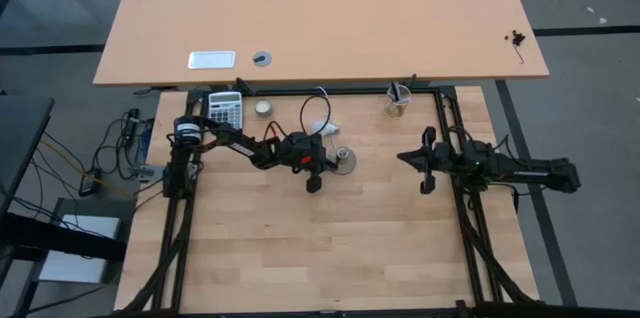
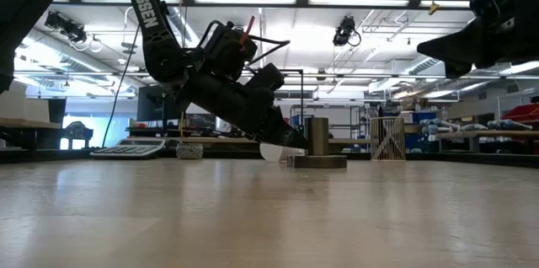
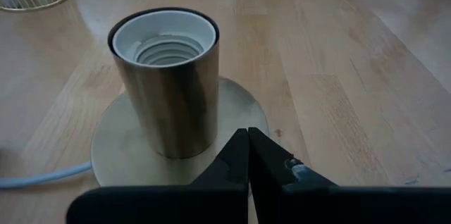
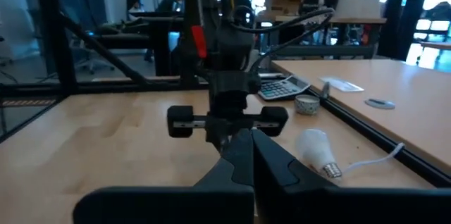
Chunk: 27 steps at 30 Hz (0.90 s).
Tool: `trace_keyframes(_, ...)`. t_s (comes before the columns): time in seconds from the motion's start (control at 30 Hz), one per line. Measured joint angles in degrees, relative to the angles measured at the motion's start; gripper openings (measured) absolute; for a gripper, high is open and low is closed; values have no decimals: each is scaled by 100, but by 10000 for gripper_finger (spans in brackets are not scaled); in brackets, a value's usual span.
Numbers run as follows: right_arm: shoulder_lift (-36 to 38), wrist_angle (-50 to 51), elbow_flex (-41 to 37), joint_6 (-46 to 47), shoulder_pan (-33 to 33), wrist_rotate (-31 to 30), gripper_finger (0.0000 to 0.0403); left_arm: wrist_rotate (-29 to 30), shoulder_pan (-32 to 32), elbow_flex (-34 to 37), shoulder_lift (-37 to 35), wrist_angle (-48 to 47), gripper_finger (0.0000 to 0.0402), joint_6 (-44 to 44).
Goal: Screw lightbulb
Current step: Return to Home Position
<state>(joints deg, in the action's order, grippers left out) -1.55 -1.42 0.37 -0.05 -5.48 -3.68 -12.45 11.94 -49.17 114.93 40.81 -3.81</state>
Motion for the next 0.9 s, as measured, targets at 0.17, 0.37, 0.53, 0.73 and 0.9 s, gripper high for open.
trace_keyframes(0.17,-299,-48,1,46,-2,-227,6,0,0,2,0,0,6,2)
trace_keyframes(0.37,-733,-41,-1,489,-2,-227,20,0,0,-2,0,8,6,99)
trace_keyframes(0.53,-932,-49,-1,493,17,-223,10,-81,-7,-17,0,29,5,153)
trace_keyframes(0.73,-933,-49,0,444,26,-181,8,-120,-7,-17,-19,22,5,157)
trace_keyframes(0.9,-933,-49,1,409,26,-181,10,-102,-7,-23,-295,-239,5,102)
